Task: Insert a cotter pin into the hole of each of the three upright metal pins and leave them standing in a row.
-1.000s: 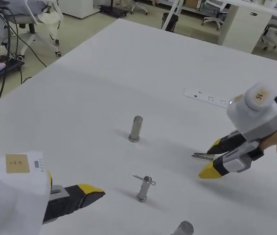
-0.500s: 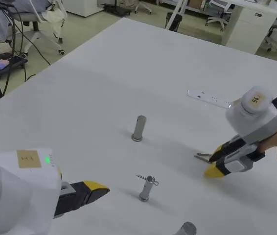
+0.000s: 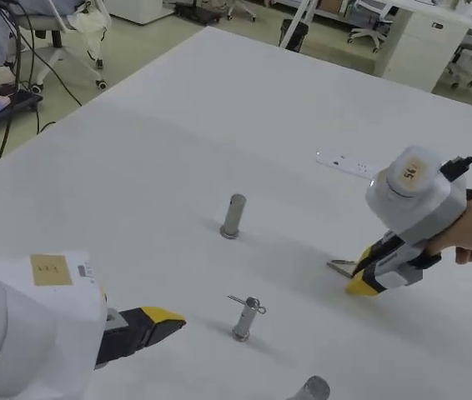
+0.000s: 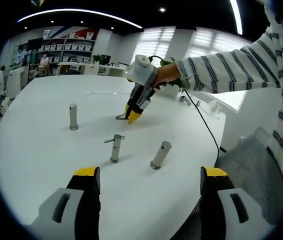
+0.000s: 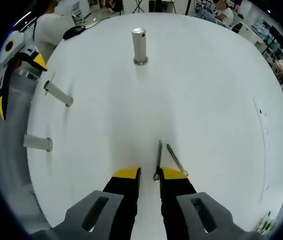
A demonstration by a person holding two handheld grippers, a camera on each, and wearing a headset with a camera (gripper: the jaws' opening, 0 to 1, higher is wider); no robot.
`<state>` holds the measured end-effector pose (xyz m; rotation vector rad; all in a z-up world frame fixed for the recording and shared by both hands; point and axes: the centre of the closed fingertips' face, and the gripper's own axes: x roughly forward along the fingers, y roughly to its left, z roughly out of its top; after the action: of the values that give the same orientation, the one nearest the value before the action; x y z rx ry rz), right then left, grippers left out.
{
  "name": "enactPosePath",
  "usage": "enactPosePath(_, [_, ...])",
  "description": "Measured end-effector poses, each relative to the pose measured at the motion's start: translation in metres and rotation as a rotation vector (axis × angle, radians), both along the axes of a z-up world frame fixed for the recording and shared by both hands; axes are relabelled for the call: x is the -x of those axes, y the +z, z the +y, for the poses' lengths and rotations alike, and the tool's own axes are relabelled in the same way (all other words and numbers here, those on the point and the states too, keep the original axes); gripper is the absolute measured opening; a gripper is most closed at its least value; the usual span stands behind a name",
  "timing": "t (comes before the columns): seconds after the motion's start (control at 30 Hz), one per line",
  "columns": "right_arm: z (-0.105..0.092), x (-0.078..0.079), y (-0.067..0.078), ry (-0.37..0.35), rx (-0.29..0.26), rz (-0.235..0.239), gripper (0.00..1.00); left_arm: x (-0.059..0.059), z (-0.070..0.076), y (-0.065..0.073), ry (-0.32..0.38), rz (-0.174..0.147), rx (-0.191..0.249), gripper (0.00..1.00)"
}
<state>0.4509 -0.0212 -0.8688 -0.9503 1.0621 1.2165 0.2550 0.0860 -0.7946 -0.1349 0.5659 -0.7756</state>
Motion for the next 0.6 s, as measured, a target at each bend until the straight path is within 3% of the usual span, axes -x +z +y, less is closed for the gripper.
enactPosePath(0.13, [0.001,0.000,-0.001,0.014,0.060,0.008,0.17,-0.005,-0.002,0.003,0.008,-0.008,0.017,0.80])
enactPosePath(0.33, [-0.001,-0.008,-0.002,0.015,0.079,0.022,0.09,-0.005,-0.005,-0.001,0.001,0.004,0.013,0.79])
enactPosePath(0.43, [-0.001,-0.012,-0.003,-0.005,0.095,0.028,0.04,-0.007,-0.003,-0.002,0.009,-0.006,-0.001,0.79])
enactPosePath(0.6, [-0.001,-0.011,-0.003,-0.001,0.147,0.032,0.04,-0.011,0.001,0.003,0.036,-0.012,0.034,0.77])
